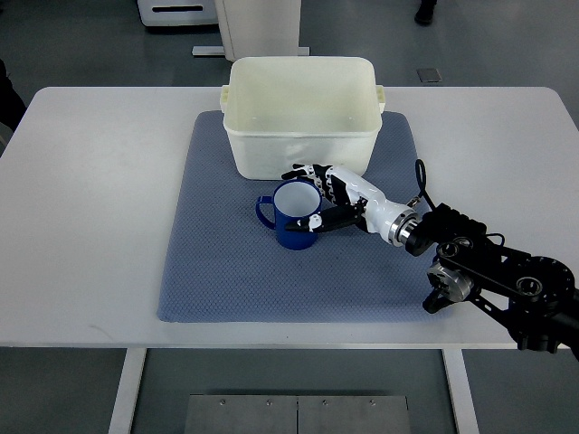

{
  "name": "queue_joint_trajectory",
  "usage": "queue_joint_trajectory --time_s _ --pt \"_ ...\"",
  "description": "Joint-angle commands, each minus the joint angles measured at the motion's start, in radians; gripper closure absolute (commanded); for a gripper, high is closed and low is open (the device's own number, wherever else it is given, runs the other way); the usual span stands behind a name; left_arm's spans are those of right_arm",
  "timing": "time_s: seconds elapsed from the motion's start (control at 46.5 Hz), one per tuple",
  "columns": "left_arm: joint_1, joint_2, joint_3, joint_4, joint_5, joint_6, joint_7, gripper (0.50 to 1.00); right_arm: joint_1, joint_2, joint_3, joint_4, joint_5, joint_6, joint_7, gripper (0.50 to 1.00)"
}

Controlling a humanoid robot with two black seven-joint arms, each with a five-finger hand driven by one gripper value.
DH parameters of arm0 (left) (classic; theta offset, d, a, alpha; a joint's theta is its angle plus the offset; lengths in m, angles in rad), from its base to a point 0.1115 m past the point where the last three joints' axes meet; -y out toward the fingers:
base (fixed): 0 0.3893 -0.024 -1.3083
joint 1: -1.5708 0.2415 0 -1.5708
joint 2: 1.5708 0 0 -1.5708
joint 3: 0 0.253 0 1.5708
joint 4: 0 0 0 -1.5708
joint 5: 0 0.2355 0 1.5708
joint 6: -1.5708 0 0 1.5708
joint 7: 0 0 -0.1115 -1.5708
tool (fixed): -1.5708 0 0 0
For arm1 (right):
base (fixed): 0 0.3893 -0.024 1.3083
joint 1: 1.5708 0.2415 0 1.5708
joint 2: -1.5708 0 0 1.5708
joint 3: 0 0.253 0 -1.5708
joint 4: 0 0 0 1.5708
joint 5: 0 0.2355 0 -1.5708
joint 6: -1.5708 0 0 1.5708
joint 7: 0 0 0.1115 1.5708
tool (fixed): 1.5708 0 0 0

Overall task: Place cup in box with right hand
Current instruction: 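Close the right hand's fingers around the blue mug's body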

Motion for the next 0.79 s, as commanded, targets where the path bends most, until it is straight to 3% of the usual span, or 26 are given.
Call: queue_joint_trajectory --time_s 0.0,0.537,0.666,0.773 --pt "0.0 0.0 0.0 0.0 -0.001 0.0 0.0 0.5 0.0 0.0 -0.003 0.0 0.0 0.0 0.0 0.515" --pt "0.0 0.0 0.0 0.0 -0.001 0.0 0.0 0.5 -0.014 0.011 -0.025 -0.014 0.0 0.002 0.008 0.519" --pt "0.0 0.0 0.0 0.0 -0.001 0.0 0.0 0.5 -0.014 0.009 -0.04 -0.014 0.0 0.003 0.022 0.669" --pt "0.0 0.0 0.0 0.0 -0.001 0.0 0.0 0.5 -0.014 0.009 -0.058 -0.014 0.0 0.011 0.051 0.973"
